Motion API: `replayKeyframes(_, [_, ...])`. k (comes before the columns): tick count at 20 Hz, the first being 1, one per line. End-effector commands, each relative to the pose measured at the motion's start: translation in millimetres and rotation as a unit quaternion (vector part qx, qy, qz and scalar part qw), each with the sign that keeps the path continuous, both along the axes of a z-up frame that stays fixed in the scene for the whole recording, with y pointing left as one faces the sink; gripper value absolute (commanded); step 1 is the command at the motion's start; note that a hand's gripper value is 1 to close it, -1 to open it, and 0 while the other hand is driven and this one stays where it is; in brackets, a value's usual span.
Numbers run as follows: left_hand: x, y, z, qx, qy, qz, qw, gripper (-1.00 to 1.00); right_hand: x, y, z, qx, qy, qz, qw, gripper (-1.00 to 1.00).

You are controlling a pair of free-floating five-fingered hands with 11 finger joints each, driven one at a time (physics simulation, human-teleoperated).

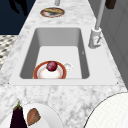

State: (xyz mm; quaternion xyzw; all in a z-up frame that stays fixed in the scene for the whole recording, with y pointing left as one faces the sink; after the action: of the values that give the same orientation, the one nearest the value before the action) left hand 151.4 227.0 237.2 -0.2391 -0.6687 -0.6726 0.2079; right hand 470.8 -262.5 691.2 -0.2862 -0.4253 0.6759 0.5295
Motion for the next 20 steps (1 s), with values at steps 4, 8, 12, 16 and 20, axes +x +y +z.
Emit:
replayKeyframes(4, [0.0,0,0,0.000,0.000,0.000,1.0000,0.00,-56,-8,2,0.015,0.025,0.000,0.9996,1.00])
replayKeyframes(8, [0.0,0,0,0.000,0.000,0.000,1.0000,0.00,-89,-13,-5,0.009,0.014,0.000,0.9999,1.00])
replayKeyframes(12, [0.0,0,0,0.000,0.000,0.000,1.0000,0.00,-121,-18,-13,0.008,0.013,0.000,0.9999,1.00])
replayKeyframes(16, [0.0,0,0,0.000,0.000,0.000,1.0000,0.00,-154,-21,-21,0.006,0.015,0.000,0.9999,1.00])
replayKeyframes(20, [0.0,0,0,0.000,0.000,0.000,1.0000,0.00,-186,-25,-35,0.004,0.015,-0.007,0.9999,1.00])
